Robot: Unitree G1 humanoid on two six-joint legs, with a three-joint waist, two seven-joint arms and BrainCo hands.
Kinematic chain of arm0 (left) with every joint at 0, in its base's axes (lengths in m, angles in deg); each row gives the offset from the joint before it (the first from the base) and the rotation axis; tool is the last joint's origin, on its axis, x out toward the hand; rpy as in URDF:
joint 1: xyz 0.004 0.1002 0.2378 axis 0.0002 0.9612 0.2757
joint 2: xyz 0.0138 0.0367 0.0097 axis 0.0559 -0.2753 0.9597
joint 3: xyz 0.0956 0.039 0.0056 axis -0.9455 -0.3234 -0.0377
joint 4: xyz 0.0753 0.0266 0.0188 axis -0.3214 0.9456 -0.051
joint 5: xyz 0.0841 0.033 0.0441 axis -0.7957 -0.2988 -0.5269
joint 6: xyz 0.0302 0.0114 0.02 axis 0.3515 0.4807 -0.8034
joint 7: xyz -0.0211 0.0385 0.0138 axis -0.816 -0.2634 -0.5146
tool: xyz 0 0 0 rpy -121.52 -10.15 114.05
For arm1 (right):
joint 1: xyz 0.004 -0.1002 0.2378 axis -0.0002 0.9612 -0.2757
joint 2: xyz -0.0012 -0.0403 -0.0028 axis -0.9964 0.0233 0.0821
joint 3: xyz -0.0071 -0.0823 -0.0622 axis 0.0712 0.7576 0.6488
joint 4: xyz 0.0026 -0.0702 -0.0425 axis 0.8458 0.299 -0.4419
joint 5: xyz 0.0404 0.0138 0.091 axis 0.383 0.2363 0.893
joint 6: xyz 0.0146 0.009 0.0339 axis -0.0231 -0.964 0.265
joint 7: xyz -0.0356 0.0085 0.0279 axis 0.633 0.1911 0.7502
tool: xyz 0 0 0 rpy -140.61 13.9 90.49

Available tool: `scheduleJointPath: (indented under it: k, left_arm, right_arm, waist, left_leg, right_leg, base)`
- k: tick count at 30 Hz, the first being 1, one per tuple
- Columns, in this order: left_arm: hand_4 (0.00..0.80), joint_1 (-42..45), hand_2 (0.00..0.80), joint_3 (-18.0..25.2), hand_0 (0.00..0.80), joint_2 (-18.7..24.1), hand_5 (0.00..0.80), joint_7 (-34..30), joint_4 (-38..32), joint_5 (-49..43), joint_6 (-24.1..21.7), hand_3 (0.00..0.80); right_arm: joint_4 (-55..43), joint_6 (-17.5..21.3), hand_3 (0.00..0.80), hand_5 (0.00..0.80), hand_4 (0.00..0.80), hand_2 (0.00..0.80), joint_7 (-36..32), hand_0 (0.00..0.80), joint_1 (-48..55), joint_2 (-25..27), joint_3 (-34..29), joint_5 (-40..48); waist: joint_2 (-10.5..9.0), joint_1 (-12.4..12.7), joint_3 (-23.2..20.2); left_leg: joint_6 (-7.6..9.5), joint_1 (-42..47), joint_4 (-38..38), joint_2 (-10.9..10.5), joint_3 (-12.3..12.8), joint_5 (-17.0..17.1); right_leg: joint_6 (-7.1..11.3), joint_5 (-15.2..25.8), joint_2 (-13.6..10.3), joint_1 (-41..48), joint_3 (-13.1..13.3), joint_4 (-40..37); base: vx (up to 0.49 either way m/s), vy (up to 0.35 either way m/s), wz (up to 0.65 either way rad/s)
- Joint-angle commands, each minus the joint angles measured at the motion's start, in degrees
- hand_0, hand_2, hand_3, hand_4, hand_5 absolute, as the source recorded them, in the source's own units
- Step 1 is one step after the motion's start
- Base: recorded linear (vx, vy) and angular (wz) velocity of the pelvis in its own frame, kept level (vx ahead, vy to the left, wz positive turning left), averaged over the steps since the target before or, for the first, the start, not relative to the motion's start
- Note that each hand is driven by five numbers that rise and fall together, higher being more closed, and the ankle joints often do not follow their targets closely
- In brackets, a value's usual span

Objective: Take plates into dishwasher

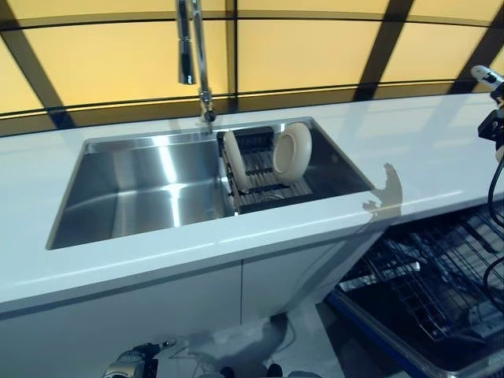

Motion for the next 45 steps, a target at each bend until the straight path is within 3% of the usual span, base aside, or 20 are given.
scheduleJointPath:
  k: [1, 2, 3, 5, 7, 10, 11, 13, 17, 24, 29, 33, 45]
  left_arm:
    - [0.0, 0.7, 0.0, -1.88, 0.0, 3.49, 0.0, -1.08, -0.32, -2.87, -1.51, 0.0]
    - [0.0, 0.91, 0.0, -1.72, 0.0, 3.74, 0.0, -0.9, -0.64, -2.53, -1.72, 0.0]
    - [0.0, 0.87, 0.0, -1.44, 0.0, 4.19, 0.0, -1.04, -1.1, -1.51, -1.94, 0.0]
    - [0.0, 0.47, 0.0, -1.14, 0.0, 4.61, 0.0, -1.44, -2.92, 0.07, -1.3, 0.0]
    - [0.0, -0.32, 0.0, -1.25, 0.0, 4.5, 0.0, -1.75, -2.93, -1.3, -1.58, 0.0]
    - [0.0, -1.2, 0.0, -1.81, 0.0, 3.99, 0.0, 0.78, -3.19, -0.98, -1.36, 0.0]
    - [0.0, -1.14, 0.0, -1.9, 0.0, 3.13, 0.0, -1.24, -4.25, -4.57, -1.93, 0.0]
    - [0.0, -0.01, 0.0, -4.73, 0.0, 1.91, 0.0, 0.17, -5.09, -6.5, -3.47, 0.0]
    - [0.0, 1.22, 0.0, -3.93, 0.0, 2.36, 0.0, 2.47, -5.01, -3.13, -2.81, 0.0]
    - [0.0, 2.66, 0.0, -4.57, 0.0, 2.71, 0.0, 0.71, -3.34, -4.75, -3.47, 0.0]
    - [0.0, 3.61, 0.0, -6.95, 0.0, 2.02, 0.0, 0.39, -4.72, -6.69, -4.54, 0.0]
    - [0.0, 3.48, 0.0, -5.8, 0.0, 2.82, 0.0, 0.68, -4.63, -4.8, -4.79, 0.0]
    - [0.0, 5.38, 0.0, -6.45, 0.0, 2.78, 0.0, 0.13, -4.67, -6.21, -6.84, 0.0]
  right_arm:
    - [-1.44, 0.08, 0.0, 0.0, 0.0, 0.0, -2.69, 0.0, -6.79, -0.41, 2.14, 0.35]
    - [-1.9, 0.0, 0.0, 0.0, 0.0, 0.0, -3.23, 0.0, -6.75, -0.88, 2.33, 0.68]
    - [-2.81, -0.25, 0.0, 0.0, 0.0, 0.0, -3.77, 0.0, -6.42, -1.54, 2.23, 0.6]
    - [-4.47, -0.85, 0.0, 0.0, 0.0, 0.0, -4.83, 0.0, -5.22, -1.99, 1.6, -1.52]
    - [-4.82, -0.34, 0.0, 0.0, 0.0, 0.0, -5.68, 0.0, -4.9, -1.98, 1.68, -1.39]
    - [-5.74, -2.64, 0.0, 0.0, 0.0, 0.0, -5.56, 0.0, -6.9, -1.83, 3.96, -3.22]
    - [-5.2, -2.93, 0.0, 0.0, 0.0, 0.0, -4.47, 0.0, -7.91, -1.45, 4.93, -3.85]
    - [-4.36, -3.59, 0.0, 0.0, 0.0, 0.0, -3.45, 0.0, -8.35, -0.68, 5.54, -2.46]
    - [-2.71, -6.67, 0.0, 0.0, 0.0, 0.0, -3.08, 0.0, -9.79, -1.1, 6.05, -5.11]
    - [-0.17, -7.37, 0.0, 0.0, 0.0, 0.0, -3.42, 0.0, -12.25, -0.77, 8.59, -3.98]
    - [0.46, -9.37, 0.0, 0.0, 0.0, 0.0, -4.14, 0.0, -13.27, -0.87, 9.87, -4.7]
    - [-0.88, -11.17, 0.0, 0.0, 0.0, 0.0, -5.53, 0.0, -13.38, -1.81, 10.84, -5.79]
    - [-2.57, -16.11, 0.0, 0.0, 0.0, 0.0, -1.62, 0.0, -11.09, -5.46, 8.9, 5.07]
  waist:
    - [-2.18, 3.79, -0.09]
    - [-2.2, 3.98, 0.18]
    - [-2.08, 3.86, 0.68]
    - [-2.27, 2.59, 1.82]
    - [-3.54, 3.73, 1.93]
    - [-5.02, 3.91, 1.56]
    - [-5.41, 4.29, 1.56]
    - [-5.34, 4.85, 1.43]
    - [-4.65, 5.45, 0.79]
    - [-4.01, 5.84, 0.09]
    - [-3.85, 6.31, 0.16]
    - [-3.96, 6.5, 0.66]
    - [-3.64, 7.17, 2.29]
  left_leg:
    - [-1.05, 2.3, 1.22, 0.31, 0.68, -3.64]
    - [-1.18, 2.69, 0.92, 0.78, 1.04, -3.47]
    - [-1.49, 3.31, 0.57, 1.61, 0.86, -3.47]
    - [-2.03, 4.38, 1.03, 2.72, -0.78, -4.83]
    - [-2.32, 2.57, 3.61, 3.95, 0.16, -5.75]
    - [-3.77, 2.25, 3.23, 5.84, 0.28, -4.54]
    - [-4.17, 2.77, 1.89, 6.34, 0.05, -3.87]
    - [-4.66, 3.04, -0.22, 6.65, -0.69, -2.61]
    - [-6.12, 4.66, -4.31, 7.25, 0.05, -0.46]
    - [-7.12, 5.43, -8.19, 7.56, 0.22, 1.74]
    - [-7.03, 5.26, -8.38, 7.43, 0.03, 1.71]
    - [-7.09, 5.06, -8.63, 7.52, 0.09, 2.0]
    - [-7.82, 2.74, -8.8, 8.03, -0.07, 3.16]
  right_leg:
    - [7.58, 0.29, -6.14, 1.89, 1.73, 2.68]
    - [8.11, 1.89, -7.42, 0.85, 0.84, 4.39]
    - [8.6, 4.18, -9.07, -0.23, 1.58, 3.99]
    - [9.67, 8.58, -10.55, -3.74, 6.23, 2.43]
    - [9.81, 6.0, -10.44, -0.96, 3.28, -0.67]
    - [10.24, 5.41, -9.14, 0.75, 2.96, -3.19]
    - [10.19, 5.03, -8.82, 1.76, 2.25, -3.94]
    - [10.02, 4.76, -8.38, 3.05, 1.75, -4.97]
    - [10.05, 4.52, -8.42, 5.39, -1.05, -7.26]
    - [9.78, 3.97, -8.23, 6.77, -3.08, -8.56]
    - [9.99, 3.85, -8.51, 6.84, -3.26, -8.63]
    - [10.11, 3.92, -8.56, 6.81, -3.5, -8.76]
    - [10.09, 4.66, -8.42, 6.02, -4.21, -10.11]
  base:
    - [0.048, -0.088, 0.02]
    - [0.043, -0.158, 0.04]
    - [0.063, -0.189, 0.07]
    - [0.057, -0.268, 0.24]
    - [0.007, -0.312, 0.25]
    - [0.036, -0.229, 0.15]
    - [0.051, -0.141, 0.28]
    - [0.055, -0.089, 0.26]
    - [0.034, -0.007, 0.24]
    - [0.006, -0.001, 0.02]
    - [0.043, 0.01, 0.03]
    - [0.049, 0.004, 0.02]
    - [0.035, -0.01, 0.02]
